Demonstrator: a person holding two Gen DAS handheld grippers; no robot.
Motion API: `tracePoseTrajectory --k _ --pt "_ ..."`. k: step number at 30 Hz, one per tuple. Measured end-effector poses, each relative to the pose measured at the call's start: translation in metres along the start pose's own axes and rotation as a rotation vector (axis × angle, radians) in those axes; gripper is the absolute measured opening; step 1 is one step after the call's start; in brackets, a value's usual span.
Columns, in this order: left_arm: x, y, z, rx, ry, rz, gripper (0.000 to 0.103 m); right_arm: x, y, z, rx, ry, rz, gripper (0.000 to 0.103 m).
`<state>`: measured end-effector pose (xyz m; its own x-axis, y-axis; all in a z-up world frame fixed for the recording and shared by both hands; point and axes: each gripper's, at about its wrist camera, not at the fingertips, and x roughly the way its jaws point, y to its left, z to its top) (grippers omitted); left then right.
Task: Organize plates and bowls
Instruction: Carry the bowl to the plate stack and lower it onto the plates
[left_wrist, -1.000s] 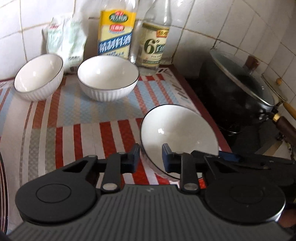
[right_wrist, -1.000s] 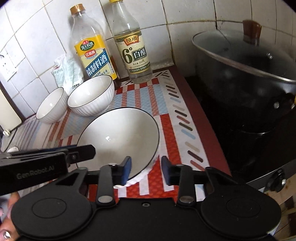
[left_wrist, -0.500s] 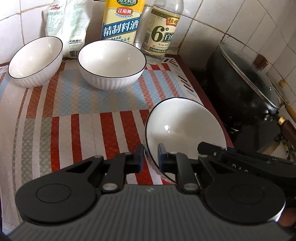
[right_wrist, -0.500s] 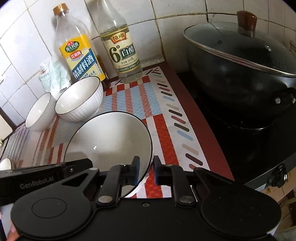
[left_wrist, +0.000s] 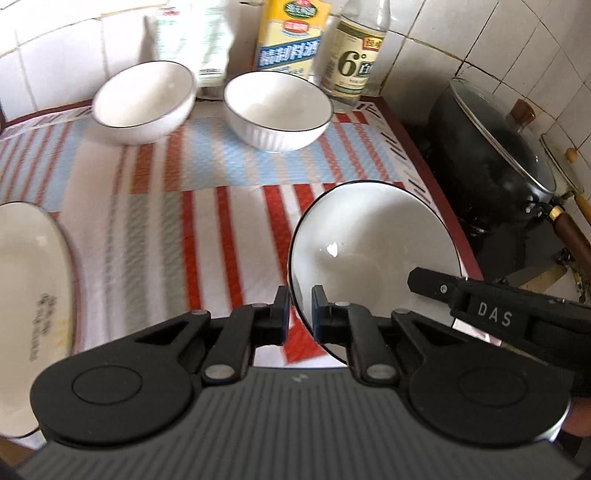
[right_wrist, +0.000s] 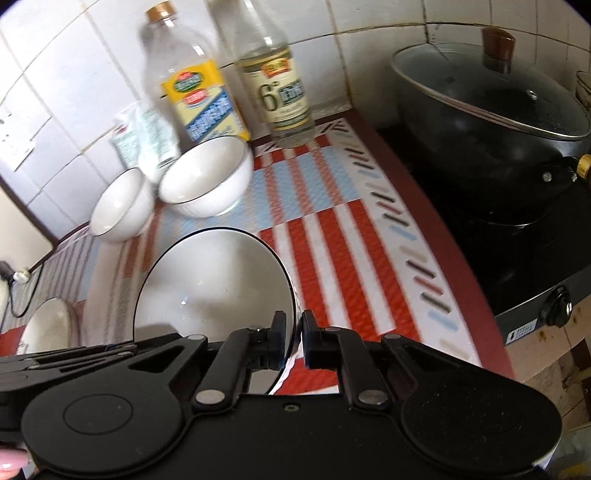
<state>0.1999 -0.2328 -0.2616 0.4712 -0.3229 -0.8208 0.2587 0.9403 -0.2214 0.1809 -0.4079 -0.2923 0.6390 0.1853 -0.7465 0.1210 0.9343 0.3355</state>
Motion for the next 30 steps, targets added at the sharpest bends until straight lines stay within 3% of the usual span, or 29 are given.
tracePoseTrajectory --k 7,17,24,30 --pt "-0.031 0.033 -0.011 -0.024 0.010 0.057 0.011 -0.009 0.042 -0.010 -0.067 0.023 0.055 0.012" --pt "-0.034 0.067 -0.023 -0.071 0.039 0.126 0.011 0.009 0.081 -0.022 -0.186 0.033 0.123 0.012" --pt "-0.029 0.077 -0.021 -0.082 0.073 0.167 0.011 0.025 0.088 -0.025 -0.193 0.073 0.154 0.012" --pt "-0.017 0.076 -0.019 -0.050 0.089 0.163 0.012 0.031 0.089 -0.020 -0.185 0.050 0.145 0.012"
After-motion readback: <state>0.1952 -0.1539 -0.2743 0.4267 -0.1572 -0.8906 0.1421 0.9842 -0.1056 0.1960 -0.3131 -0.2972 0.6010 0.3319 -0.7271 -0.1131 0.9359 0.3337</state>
